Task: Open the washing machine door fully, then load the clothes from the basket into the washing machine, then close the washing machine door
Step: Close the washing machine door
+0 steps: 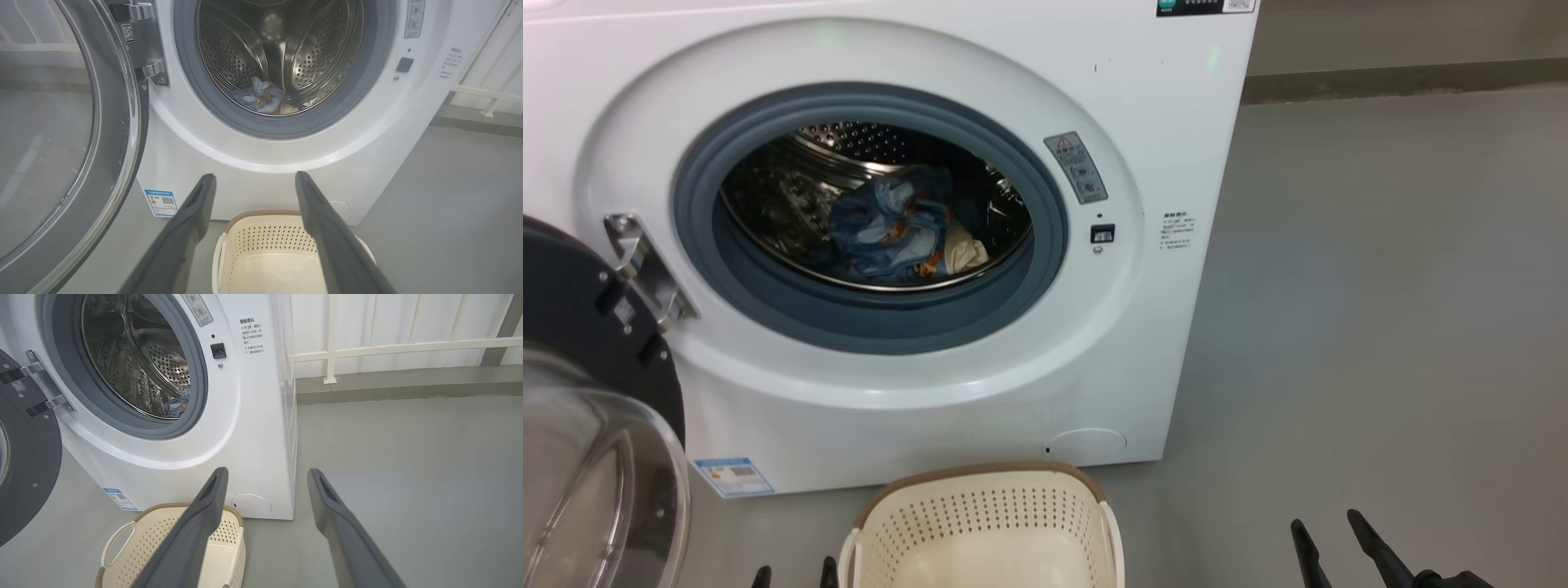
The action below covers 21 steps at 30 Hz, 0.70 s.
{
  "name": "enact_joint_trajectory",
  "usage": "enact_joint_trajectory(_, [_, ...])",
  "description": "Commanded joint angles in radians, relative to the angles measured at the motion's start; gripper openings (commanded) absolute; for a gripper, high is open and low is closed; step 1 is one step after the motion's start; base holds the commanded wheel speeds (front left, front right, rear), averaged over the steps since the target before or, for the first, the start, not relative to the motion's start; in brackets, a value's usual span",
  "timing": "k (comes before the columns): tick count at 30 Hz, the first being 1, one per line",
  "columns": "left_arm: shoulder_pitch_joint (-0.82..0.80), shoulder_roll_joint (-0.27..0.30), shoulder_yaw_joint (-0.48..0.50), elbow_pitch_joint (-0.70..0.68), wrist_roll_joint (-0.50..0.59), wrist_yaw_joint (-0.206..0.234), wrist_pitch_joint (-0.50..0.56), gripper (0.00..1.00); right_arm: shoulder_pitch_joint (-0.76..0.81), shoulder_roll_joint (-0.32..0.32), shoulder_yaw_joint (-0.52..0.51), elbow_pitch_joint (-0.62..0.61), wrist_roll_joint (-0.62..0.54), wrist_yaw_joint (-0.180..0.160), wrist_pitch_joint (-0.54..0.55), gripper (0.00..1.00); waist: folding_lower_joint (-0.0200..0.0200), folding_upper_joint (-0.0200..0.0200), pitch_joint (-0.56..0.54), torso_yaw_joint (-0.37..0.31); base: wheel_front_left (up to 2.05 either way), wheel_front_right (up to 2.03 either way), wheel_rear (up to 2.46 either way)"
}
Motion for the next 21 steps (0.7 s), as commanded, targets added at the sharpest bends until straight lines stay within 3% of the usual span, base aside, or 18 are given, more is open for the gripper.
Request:
enact_joint_trajectory(1, [-0.013, 0.005, 0.029, -0.029, 0.003, 0.009, -0.006, 1.0, -0.018, -0.012, 0.019, -0.026, -0.002, 0.003, -0.005, 1.0, 0.0, 0.0, 0.002, 0.001, -1.7, 1.7, 0.0])
enact_joint_trajectory(10, [-0.016, 0.004, 0.031, -0.028, 0.012, 0.006, -0.006, 1.0, -0.023, -0.005, 0.017, -0.026, -0.003, 0.003, -0.005, 1.0, 0.0, 0.0, 0.013, 0.003, -1.47, 1.47, 0.0])
enact_joint_trajectory(21, [-0.018, 0.004, 0.033, -0.026, 0.01, 0.003, -0.006, 1.0, -0.027, -0.002, 0.012, -0.028, -0.007, 0.003, -0.005, 1.0, 0.0, 0.0, 0.018, 0.007, -0.28, 0.28, 0.0])
